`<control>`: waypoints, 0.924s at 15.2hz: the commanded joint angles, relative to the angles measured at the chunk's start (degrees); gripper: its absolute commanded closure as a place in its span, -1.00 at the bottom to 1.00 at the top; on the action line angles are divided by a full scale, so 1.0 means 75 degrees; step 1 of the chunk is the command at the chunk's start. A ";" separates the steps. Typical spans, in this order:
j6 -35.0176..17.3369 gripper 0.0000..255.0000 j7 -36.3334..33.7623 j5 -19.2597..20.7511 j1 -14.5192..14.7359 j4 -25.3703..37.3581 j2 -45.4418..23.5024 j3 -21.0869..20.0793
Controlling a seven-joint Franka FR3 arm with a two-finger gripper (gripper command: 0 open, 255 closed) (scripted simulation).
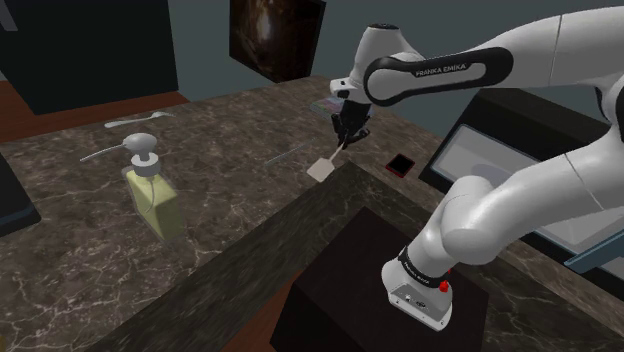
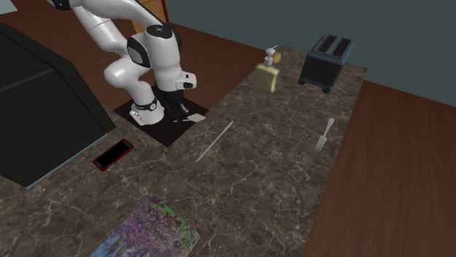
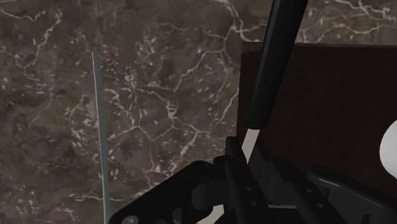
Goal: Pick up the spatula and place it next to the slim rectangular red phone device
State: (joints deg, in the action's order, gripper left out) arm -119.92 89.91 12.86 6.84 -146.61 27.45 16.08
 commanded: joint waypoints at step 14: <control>0.1520 1.00 0.2108 0.1762 -0.2230 -0.2046 0.3815 0.1298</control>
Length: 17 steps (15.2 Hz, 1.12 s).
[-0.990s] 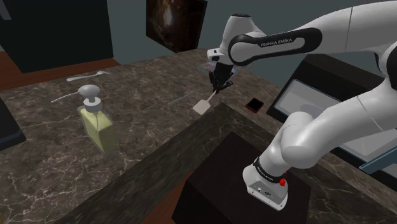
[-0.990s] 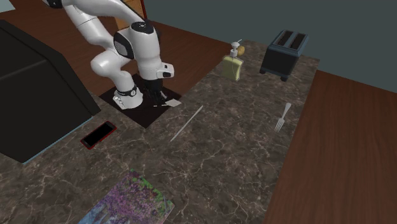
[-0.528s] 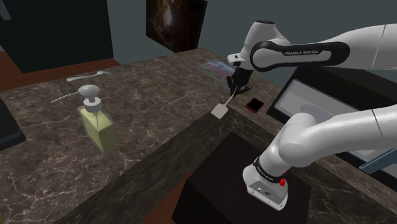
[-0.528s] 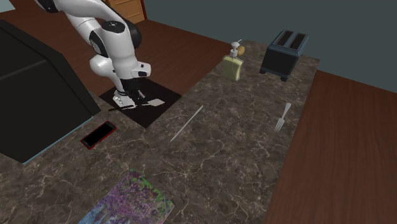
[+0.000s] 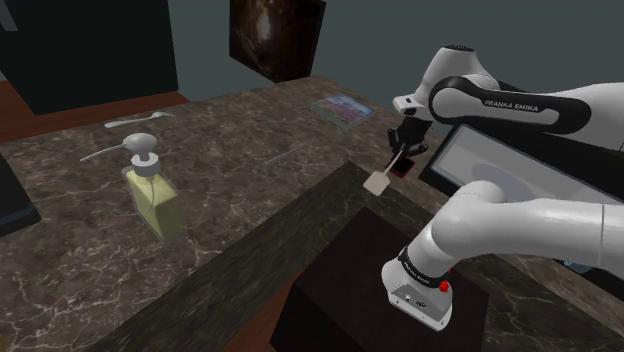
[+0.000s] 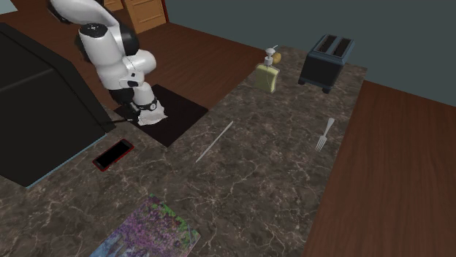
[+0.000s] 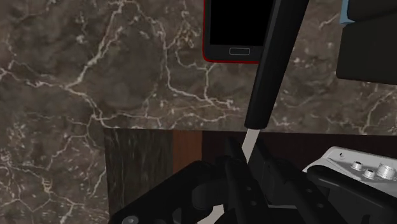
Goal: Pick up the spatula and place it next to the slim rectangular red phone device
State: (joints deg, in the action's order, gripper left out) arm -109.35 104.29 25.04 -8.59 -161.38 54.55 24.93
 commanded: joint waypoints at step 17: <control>0.1494 1.00 0.3949 0.2575 -0.2851 0.0424 0.1872 0.2710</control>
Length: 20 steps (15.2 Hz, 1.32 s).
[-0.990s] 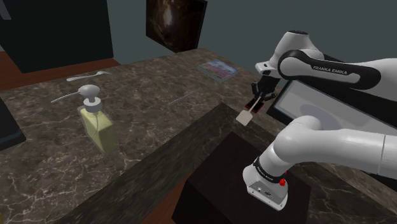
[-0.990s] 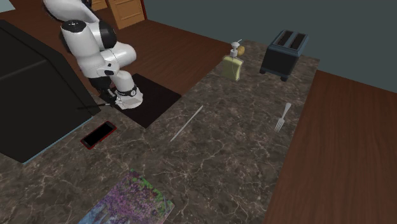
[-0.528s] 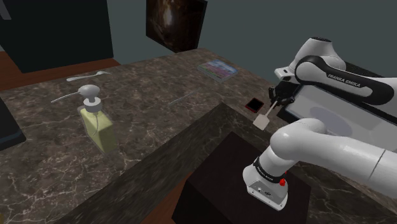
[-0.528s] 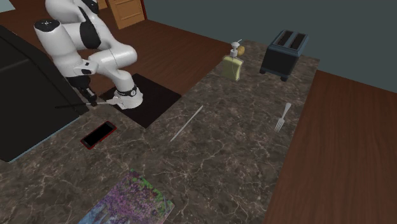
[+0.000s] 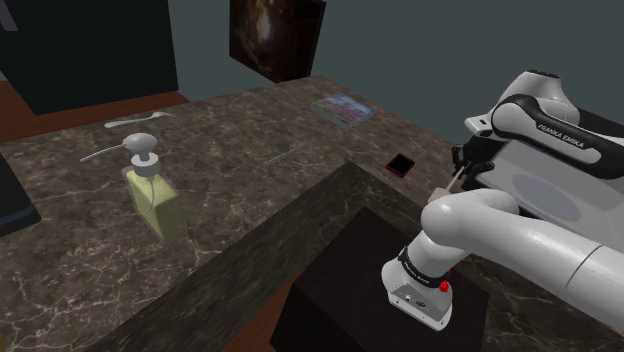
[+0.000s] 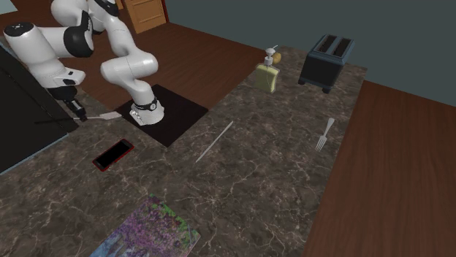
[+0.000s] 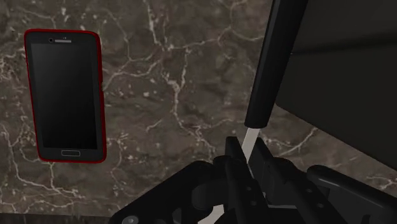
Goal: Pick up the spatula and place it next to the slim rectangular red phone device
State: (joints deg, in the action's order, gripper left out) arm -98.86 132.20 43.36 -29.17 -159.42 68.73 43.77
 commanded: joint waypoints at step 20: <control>-0.1387 1.00 0.0266 0.1359 -0.0516 -0.0700 -0.0605 0.1566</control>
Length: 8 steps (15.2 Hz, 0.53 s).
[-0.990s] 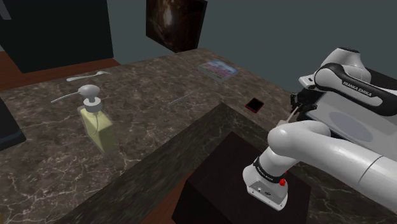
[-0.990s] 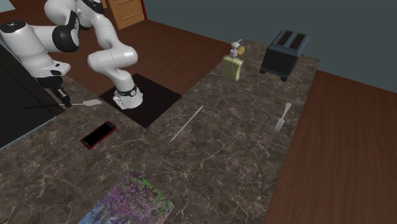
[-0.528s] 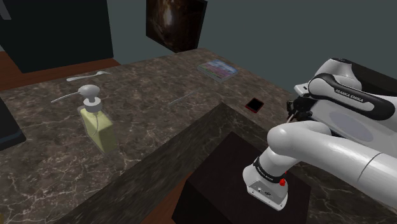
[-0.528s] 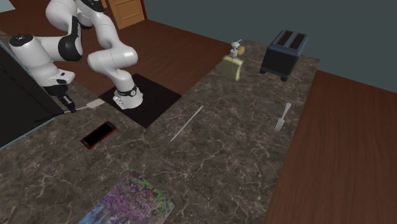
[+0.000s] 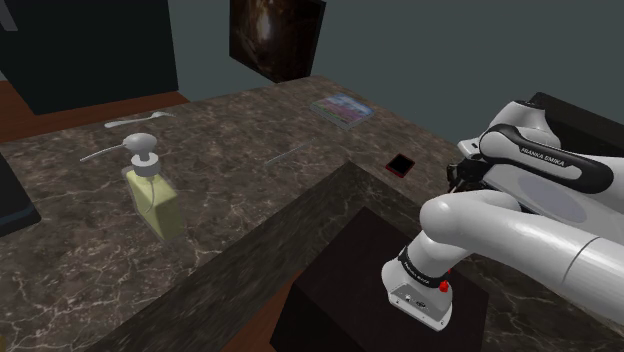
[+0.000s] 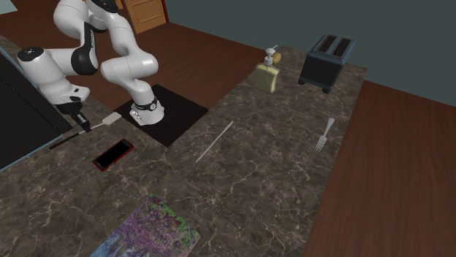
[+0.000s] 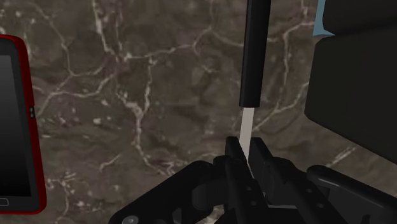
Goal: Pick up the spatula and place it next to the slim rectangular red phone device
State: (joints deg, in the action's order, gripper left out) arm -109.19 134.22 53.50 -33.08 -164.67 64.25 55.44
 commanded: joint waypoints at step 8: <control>-0.0007 -1.00 -0.0002 0.0005 0.0003 0.0000 -0.0006 0.0007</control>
State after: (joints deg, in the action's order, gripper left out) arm -109.24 134.21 53.54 -33.05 -164.67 64.21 55.50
